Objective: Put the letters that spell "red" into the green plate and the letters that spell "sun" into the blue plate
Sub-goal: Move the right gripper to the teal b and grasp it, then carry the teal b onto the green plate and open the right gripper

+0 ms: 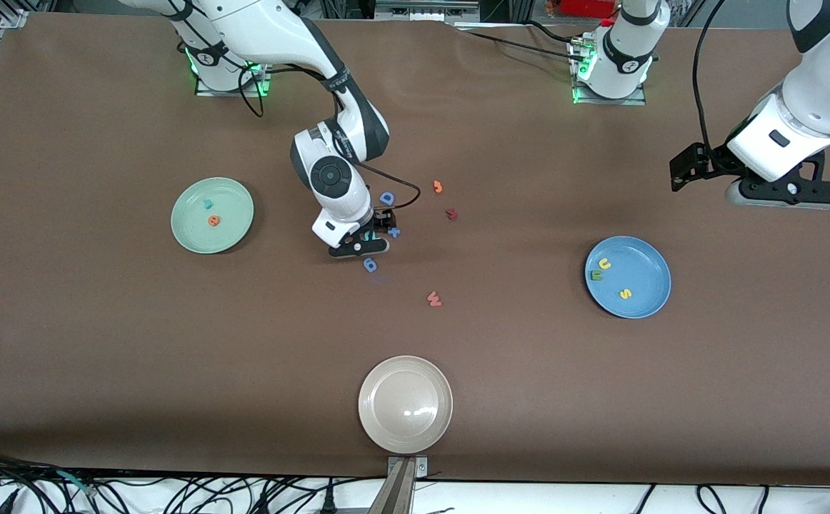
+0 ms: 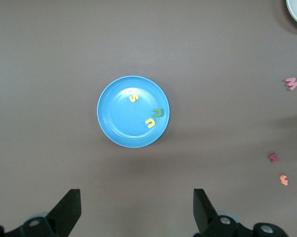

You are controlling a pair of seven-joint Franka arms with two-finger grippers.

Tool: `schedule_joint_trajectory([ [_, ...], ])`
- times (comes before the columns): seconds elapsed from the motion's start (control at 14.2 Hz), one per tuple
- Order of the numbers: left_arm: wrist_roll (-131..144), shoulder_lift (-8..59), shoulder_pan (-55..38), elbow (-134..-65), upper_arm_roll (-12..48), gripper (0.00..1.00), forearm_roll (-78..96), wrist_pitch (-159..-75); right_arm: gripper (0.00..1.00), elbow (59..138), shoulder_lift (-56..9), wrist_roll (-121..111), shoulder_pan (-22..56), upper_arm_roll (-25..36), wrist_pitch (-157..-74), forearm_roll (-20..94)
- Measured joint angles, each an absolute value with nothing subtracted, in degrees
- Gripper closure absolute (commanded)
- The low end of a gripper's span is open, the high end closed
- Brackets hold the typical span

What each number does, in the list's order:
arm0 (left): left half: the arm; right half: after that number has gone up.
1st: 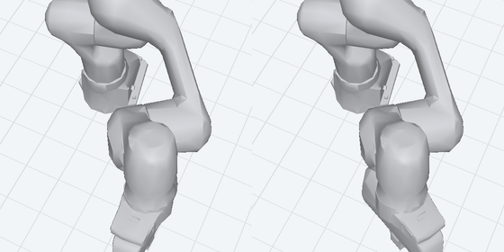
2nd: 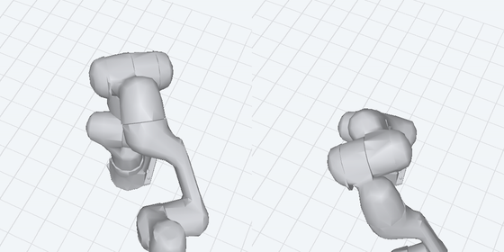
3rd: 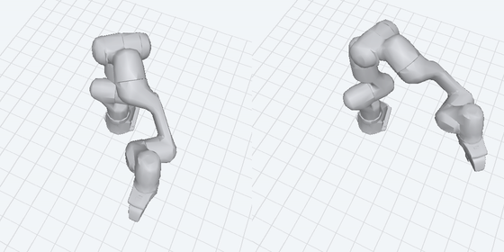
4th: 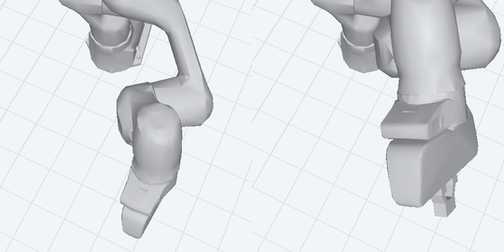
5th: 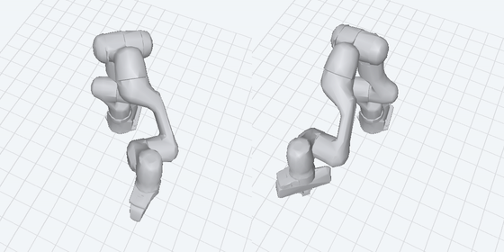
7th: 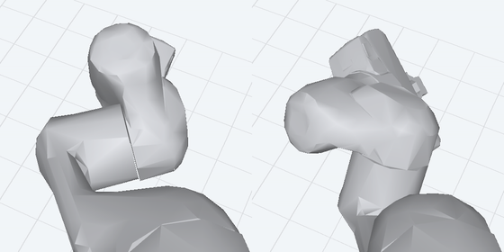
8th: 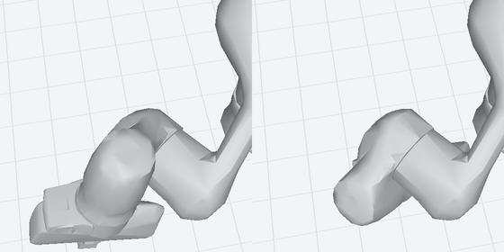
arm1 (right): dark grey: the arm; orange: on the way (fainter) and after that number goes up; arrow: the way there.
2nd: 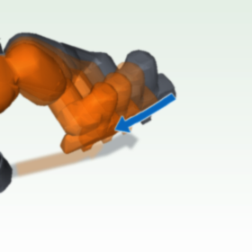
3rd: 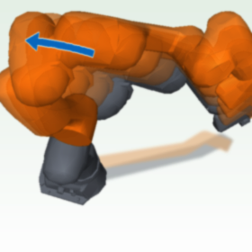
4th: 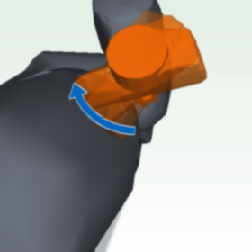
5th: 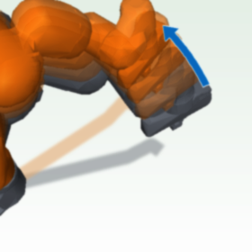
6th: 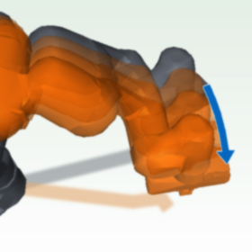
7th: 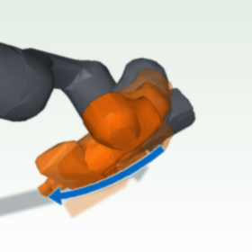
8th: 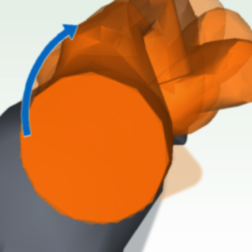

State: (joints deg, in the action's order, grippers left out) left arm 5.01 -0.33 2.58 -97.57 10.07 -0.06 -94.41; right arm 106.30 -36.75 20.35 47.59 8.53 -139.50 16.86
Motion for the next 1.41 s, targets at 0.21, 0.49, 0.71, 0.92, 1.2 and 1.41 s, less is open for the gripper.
schedule_joint_trajectory([
  [0.21, 5.0, 0.0, 2.6, -96.9, 10.1, 0.00, -0.1, -94.4, 0.55, 106.3, -36.9, 20.4, 47.7, 8.8, -139.6, 16.8],
  [0.49, 5.0, 1.5, 2.6, -94.7, 10.1, 0.00, -0.1, -94.4, 0.87, 106.0, -36.7, 20.4, 47.9, 8.8, -139.6, 16.8],
  [0.71, 5.0, 2.1, 2.6, -94.4, 10.1, 0.00, -0.1, -94.4, 0.91, 106.0, -36.4, 20.4, 47.9, 8.9, -139.6, 16.8],
  [0.92, 5.0, 2.5, 2.6, -94.3, 10.1, 0.00, -0.1, -94.4, 0.91, 106.0, -36.4, 20.4, 47.9, 8.9, -139.6, 16.8],
  [1.2, 5.0, 2.6, 2.5, -94.1, 10.1, 0.00, -0.1, -94.4, 0.91, 105.2, -34.5, 20.2, 48.0, 13.0, -133.3, 16.8],
  [1.41, 5.0, 2.6, 2.5, -94.1, 10.1, 0.00, -0.1, -94.4, 0.91, 104.8, -29.0, 19.0, 48.0, 18.7, -122.2, 16.8],
])
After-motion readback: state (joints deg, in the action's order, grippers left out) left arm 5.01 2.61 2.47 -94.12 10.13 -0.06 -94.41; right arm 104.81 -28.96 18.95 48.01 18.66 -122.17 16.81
